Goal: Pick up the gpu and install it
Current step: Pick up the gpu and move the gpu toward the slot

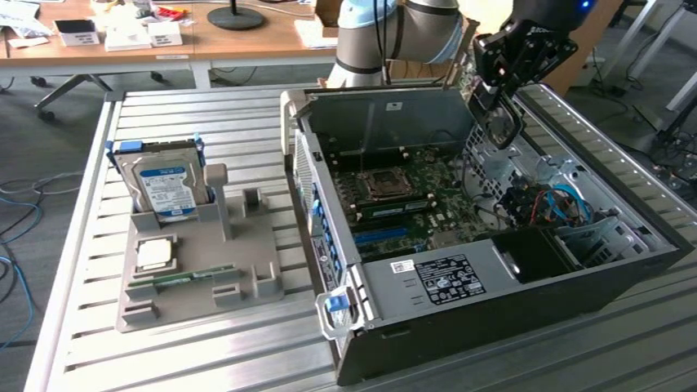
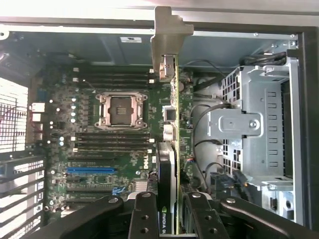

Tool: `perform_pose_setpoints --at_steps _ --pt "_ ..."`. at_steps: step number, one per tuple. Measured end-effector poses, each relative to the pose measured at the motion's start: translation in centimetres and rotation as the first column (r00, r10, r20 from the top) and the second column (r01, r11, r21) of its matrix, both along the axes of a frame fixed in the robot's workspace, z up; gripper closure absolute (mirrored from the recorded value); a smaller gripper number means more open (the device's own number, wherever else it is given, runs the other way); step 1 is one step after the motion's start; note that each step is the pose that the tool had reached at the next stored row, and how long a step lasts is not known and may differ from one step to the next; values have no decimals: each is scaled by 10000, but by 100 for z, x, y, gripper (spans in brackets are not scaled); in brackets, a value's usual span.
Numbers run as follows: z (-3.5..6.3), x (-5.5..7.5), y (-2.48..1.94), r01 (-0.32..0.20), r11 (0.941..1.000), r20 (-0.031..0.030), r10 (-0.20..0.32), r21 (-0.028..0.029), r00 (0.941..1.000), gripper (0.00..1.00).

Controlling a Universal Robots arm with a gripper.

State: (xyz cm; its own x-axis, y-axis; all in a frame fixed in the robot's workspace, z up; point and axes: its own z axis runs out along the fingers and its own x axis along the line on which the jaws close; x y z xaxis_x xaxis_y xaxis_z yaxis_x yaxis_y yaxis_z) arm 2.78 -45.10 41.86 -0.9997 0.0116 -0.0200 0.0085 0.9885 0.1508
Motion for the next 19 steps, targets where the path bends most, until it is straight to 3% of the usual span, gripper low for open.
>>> perform_pose_setpoints --at_steps 5,19 --pt "0 138 0 -1 10000 0 1 0 10000 73" --pt "0 249 0 -1 10000 0 1 0 10000 73"
